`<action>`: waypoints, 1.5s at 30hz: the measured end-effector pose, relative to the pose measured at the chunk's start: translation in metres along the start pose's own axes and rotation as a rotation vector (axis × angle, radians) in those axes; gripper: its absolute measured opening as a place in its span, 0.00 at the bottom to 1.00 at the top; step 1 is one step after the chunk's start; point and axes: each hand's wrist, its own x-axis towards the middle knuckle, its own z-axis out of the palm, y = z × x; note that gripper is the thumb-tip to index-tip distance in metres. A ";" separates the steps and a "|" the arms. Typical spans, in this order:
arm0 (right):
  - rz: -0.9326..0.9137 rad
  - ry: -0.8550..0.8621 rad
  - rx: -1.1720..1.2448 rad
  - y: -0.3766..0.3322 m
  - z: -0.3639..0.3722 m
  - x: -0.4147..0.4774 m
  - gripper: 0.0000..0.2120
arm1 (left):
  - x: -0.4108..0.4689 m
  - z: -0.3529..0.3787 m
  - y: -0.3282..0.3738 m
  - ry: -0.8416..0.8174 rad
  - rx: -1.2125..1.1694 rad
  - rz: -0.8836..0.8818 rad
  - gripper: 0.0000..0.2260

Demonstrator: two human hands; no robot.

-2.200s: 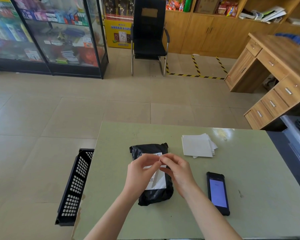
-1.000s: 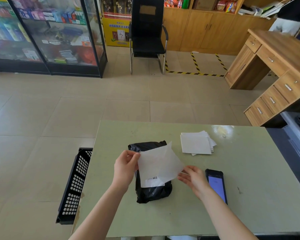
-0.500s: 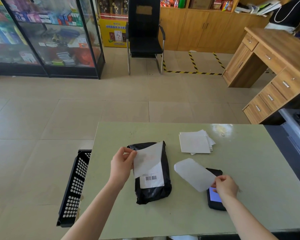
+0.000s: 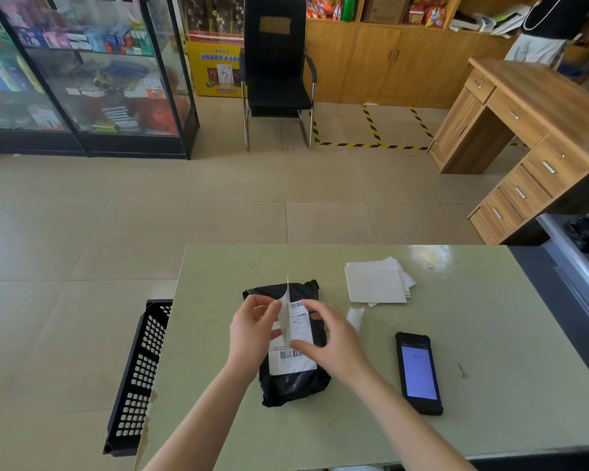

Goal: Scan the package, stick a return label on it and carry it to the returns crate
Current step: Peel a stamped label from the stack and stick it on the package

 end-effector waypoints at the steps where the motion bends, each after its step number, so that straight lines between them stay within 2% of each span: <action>1: -0.005 -0.031 0.011 -0.005 0.007 0.000 0.32 | -0.001 0.002 0.000 -0.009 -0.031 -0.009 0.03; 4: -0.006 -0.017 0.035 -0.011 0.020 0.002 0.32 | -0.001 0.006 0.000 -0.034 -0.086 -0.038 0.04; 12: 0.011 0.239 0.064 -0.008 0.021 0.005 0.12 | 0.001 0.003 -0.002 -0.148 -0.078 -0.051 0.07; 15: 0.076 0.335 0.051 0.002 0.006 0.009 0.11 | 0.004 -0.002 -0.011 -0.088 0.054 0.040 0.09; 17: 0.138 0.373 0.068 0.010 -0.006 0.011 0.13 | 0.010 -0.006 -0.027 0.014 0.237 0.084 0.16; 19: 0.181 0.396 0.086 0.020 -0.017 0.011 0.14 | 0.019 -0.007 -0.051 0.073 0.411 0.018 0.26; 23: 0.237 0.406 0.151 0.042 -0.029 0.010 0.14 | 0.032 0.005 -0.087 -0.024 0.629 -0.289 0.46; 25: 0.267 0.416 0.190 0.050 -0.030 0.007 0.15 | 0.034 0.017 -0.098 -0.034 0.729 -0.302 0.50; 29: 0.321 0.444 0.216 0.060 -0.037 0.001 0.13 | 0.036 0.032 -0.108 0.027 0.794 -0.162 0.51; 33: 0.351 0.474 0.229 0.068 -0.046 -0.004 0.12 | 0.037 0.031 -0.104 0.006 0.801 -0.014 0.50; 37: 0.356 0.515 0.240 0.068 -0.055 -0.004 0.12 | 0.040 0.026 -0.092 -0.038 0.837 0.042 0.44; 41: 0.340 0.536 0.265 0.061 -0.062 -0.004 0.12 | 0.043 0.017 -0.074 -0.002 0.944 0.115 0.39; 45: 0.317 0.550 0.283 0.052 -0.067 -0.006 0.12 | 0.039 0.015 -0.044 0.086 1.162 0.269 0.40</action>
